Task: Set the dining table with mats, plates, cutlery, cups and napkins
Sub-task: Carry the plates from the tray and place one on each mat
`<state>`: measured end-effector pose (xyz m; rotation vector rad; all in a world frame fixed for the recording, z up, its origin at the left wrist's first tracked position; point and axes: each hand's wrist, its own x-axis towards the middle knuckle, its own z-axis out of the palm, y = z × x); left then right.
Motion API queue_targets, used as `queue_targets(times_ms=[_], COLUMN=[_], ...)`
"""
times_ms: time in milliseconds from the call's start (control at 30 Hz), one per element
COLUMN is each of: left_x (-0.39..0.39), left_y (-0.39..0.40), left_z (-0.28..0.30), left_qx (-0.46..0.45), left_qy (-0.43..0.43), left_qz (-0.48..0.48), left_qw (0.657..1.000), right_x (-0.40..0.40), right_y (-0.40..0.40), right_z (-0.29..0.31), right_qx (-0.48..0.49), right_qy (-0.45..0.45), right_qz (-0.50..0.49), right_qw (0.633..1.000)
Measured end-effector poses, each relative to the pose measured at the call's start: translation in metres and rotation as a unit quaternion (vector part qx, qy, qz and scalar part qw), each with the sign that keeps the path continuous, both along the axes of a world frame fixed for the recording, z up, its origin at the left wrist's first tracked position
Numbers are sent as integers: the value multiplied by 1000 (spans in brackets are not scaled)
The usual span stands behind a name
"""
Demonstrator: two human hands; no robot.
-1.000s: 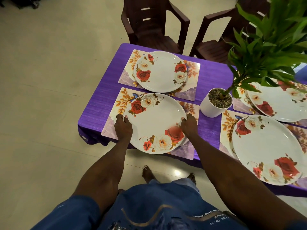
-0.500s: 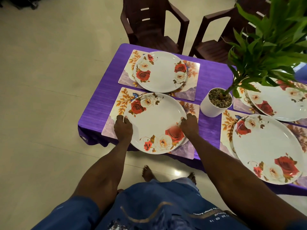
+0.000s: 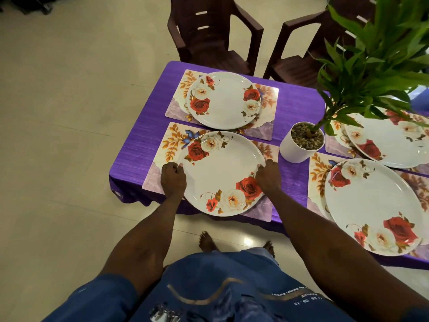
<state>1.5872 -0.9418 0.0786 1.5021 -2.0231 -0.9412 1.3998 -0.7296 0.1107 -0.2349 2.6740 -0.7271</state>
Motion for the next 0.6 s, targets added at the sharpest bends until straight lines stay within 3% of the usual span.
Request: queue_targets(times_ms=[600], left_x=[-1], left_y=[-1], left_z=[4], left_qx=[33], left_qy=[-4], left_qz=[14], left_qw=[999], right_x=[-4], right_y=[1], right_z=[3], right_qx=[-47], right_qy=[-56], right_qz=[-15], right_qw=[997])
